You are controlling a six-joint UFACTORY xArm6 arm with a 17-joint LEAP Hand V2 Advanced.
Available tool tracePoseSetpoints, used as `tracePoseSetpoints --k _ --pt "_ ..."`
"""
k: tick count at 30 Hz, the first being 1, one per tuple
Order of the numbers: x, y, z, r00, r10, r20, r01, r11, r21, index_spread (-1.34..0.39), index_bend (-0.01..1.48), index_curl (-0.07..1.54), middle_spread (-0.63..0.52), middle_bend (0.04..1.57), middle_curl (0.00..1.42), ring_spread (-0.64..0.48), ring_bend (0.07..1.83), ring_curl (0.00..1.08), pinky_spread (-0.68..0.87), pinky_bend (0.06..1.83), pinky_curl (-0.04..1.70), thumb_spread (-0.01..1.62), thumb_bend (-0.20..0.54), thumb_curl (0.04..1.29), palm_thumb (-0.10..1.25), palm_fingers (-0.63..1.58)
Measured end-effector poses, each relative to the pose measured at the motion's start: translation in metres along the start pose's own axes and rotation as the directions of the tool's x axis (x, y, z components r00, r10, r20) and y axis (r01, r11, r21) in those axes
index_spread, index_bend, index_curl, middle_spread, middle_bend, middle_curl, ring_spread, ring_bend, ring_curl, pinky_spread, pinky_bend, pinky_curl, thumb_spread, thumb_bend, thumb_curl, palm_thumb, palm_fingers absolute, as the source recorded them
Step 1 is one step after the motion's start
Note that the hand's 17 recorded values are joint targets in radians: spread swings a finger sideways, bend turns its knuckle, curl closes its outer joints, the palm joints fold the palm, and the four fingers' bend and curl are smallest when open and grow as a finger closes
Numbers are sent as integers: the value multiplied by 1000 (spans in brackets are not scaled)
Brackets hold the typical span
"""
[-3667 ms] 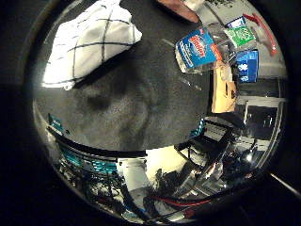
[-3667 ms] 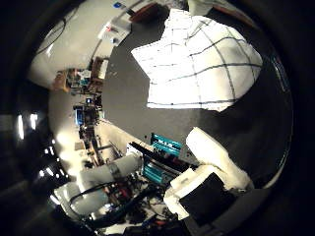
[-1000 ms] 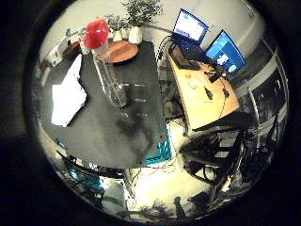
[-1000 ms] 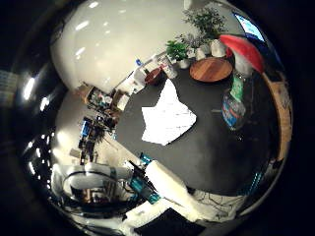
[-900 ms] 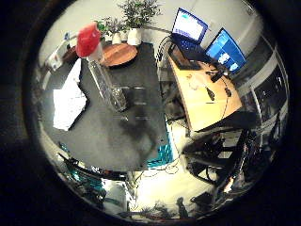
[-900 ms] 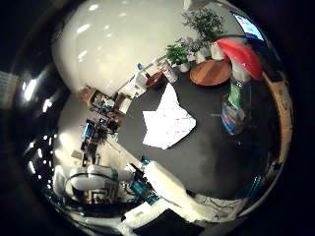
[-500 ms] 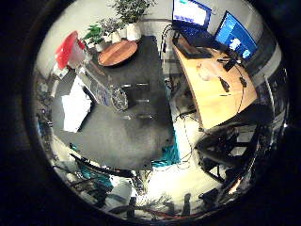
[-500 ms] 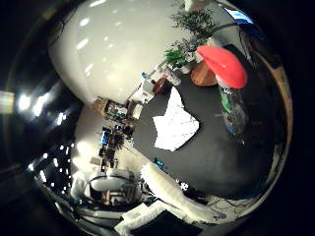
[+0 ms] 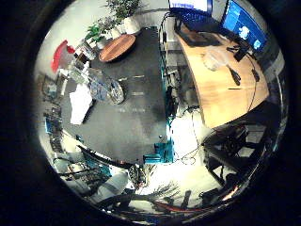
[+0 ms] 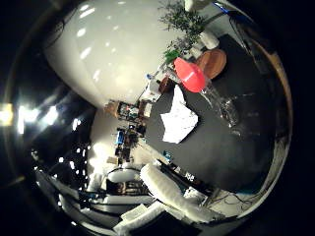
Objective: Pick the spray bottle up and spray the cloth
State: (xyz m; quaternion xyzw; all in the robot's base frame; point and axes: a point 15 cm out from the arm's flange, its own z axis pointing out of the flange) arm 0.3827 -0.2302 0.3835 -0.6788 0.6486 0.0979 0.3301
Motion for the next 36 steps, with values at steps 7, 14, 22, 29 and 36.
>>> tracePoseSetpoints --k 7,14,22,29,36 --pt "13 3 -1 997 -37 70 40 998 -43 -304 152 260 111 190 307 174 217 265 405 344 339 1092 -21 263 413 -5" --pt "21 5 5 991 -56 119 64 996 -66 -301 152 255 126 195 312 174 221 267 421 363 336 1080 -23 265 408 -5" --pt "19 -7 15 981 -83 178 88 996 -17 -291 153 253 103 198 325 174 230 271 418 365 328 1076 -20 270 430 28" --pt "11 -29 12 964 -134 231 115 989 93 -290 149 248 74 219 335 161 254 278 431 376 325 1089 -16 283 497 80" --pt "19 -39 16 964 -158 215 129 981 143 -289 147 248 63 221 337 158 266 275 439 392 322 1098 -22 280 509 86"
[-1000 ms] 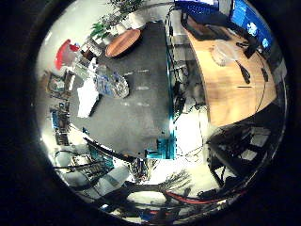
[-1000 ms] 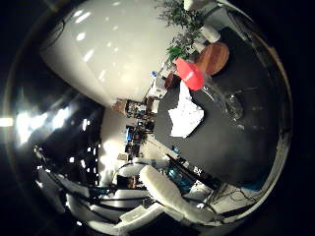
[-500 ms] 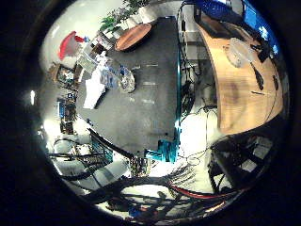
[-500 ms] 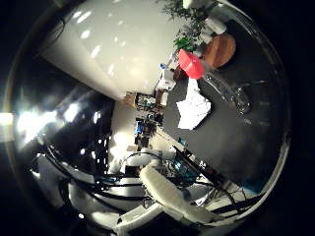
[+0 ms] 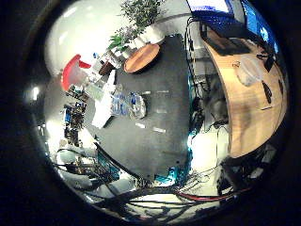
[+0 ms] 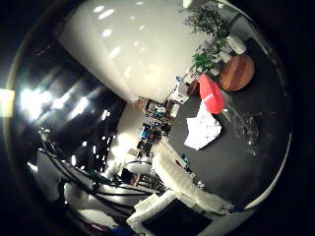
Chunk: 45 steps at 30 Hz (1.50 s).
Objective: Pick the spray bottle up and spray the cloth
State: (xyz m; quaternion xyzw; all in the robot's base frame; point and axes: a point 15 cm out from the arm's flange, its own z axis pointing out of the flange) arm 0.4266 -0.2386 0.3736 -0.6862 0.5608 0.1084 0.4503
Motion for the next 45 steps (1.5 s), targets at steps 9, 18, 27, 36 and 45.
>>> tracePoseSetpoints --k 9,18,27,36,45 --pt "25 2 30 999 31 41 -30 999 -22 -293 150 250 62 219 338 157 274 273 442 392 316 1096 -22 287 518 98" --pt "40 1 60 998 39 52 -38 999 -20 -293 149 247 62 218 339 157 280 272 441 395 316 1097 -22 284 522 101" --pt "44 -10 98 997 21 74 -17 999 -48 -285 147 247 52 215 340 146 289 270 430 398 316 1107 -21 277 519 98" --pt "40 -21 139 994 -5 110 13 997 -71 -269 134 221 45 248 348 130 347 279 428 443 319 1116 -21 280 517 66" --pt "22 -31 167 987 -19 160 30 997 -69 -279 124 209 16 250 345 54 446 291 392 497 324 1118 -20 283 518 91"
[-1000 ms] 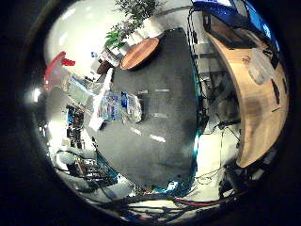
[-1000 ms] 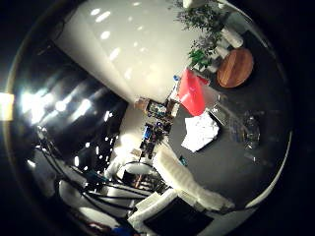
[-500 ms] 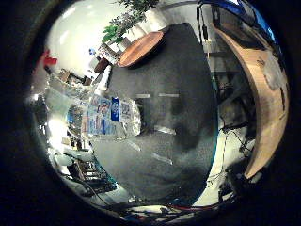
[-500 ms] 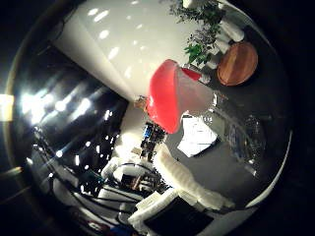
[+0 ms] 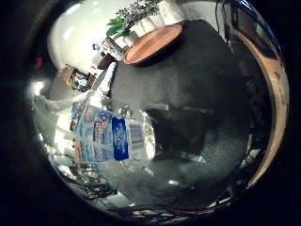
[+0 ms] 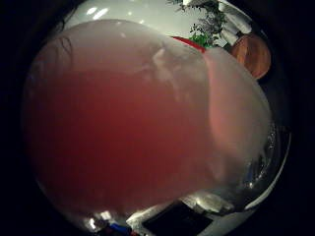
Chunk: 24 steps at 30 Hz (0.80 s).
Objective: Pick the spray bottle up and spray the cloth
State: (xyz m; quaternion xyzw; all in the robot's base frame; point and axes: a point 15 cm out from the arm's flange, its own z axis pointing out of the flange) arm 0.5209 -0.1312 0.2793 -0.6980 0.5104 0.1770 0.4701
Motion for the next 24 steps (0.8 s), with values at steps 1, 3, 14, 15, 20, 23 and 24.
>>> tracePoseSetpoints --k 1,3,14,15,20,23,24 --pt "-2 -1 4 1000 -3 4 3 1000 -5 -279 125 208 15 251 345 50 450 291 390 506 325 1118 -20 283 518 93" --pt "-5 -3 10 1000 -10 11 10 1000 -12 -288 127 204 3 259 346 28 480 293 371 527 326 1120 -21 283 519 93" --pt "-16 5 31 998 -6 65 6 1000 -10 -259 150 200 -25 540 425 -88 773 341 142 627 311 1133 -18 287 561 318" --pt "-16 8 33 997 -1 71 2 1000 -12 -252 152 207 -32 560 432 -95 808 350 97 629 307 1138 -16 289 568 335" --pt "-25 25 37 996 -2 87 3 1000 -10 -232 173 245 -78 637 472 -130 974 399 -159 763 318 1154 -12 302 628 547" --pt "-27 33 37 996 1 93 0 1000 -5 -247 188 272 -105 685 505 -153 1038 426 -282 843 338 1169 -11 310 664 669" --pt "-27 35 37 996 4 94 -4 1000 -3 -258 196 286 -115 707 520 -158 1061 437 -320 859 344 1172 -12 315 674 716"
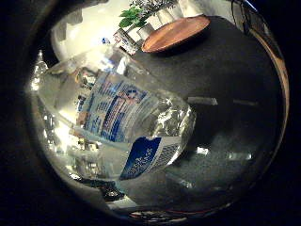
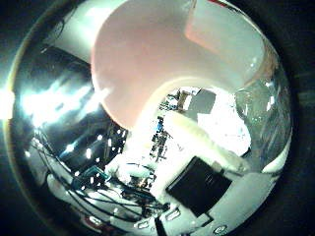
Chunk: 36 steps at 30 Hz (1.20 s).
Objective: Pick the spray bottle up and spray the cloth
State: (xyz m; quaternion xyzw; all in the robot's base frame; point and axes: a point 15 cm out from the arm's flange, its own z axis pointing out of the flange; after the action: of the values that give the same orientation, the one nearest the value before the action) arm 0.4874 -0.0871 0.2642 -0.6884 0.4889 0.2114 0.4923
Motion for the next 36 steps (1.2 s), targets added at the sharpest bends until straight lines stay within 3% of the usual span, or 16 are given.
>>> tracePoseSetpoints --k 6,11,23,30,36 --pt "-2 9 -2 1000 17 2 -17 1000 12 -307 275 394 -164 811 619 -183 1117 495 -437 957 417 1240 -14 315 698 889" --pt "-8 5 -7 1000 11 7 -11 999 46 -358 446 546 -180 898 713 -214 1158 549 -432 1021 520 1283 -12 306 692 965" --pt "-35 2 -10 1000 -12 17 11 994 112 -434 815 926 -231 1144 923 -261 1372 718 -339 1166 891 1359 -6 296 736 867" --pt "-62 -10 -15 999 -34 14 32 988 150 -412 980 1014 -243 1222 988 -258 1432 790 -297 1223 1107 1365 -5 307 783 877" --pt "-96 -12 -5 998 -15 55 10 995 99 -368 1036 1004 -239 1240 999 -252 1426 815 -275 1189 1222 1361 -9 311 793 920"
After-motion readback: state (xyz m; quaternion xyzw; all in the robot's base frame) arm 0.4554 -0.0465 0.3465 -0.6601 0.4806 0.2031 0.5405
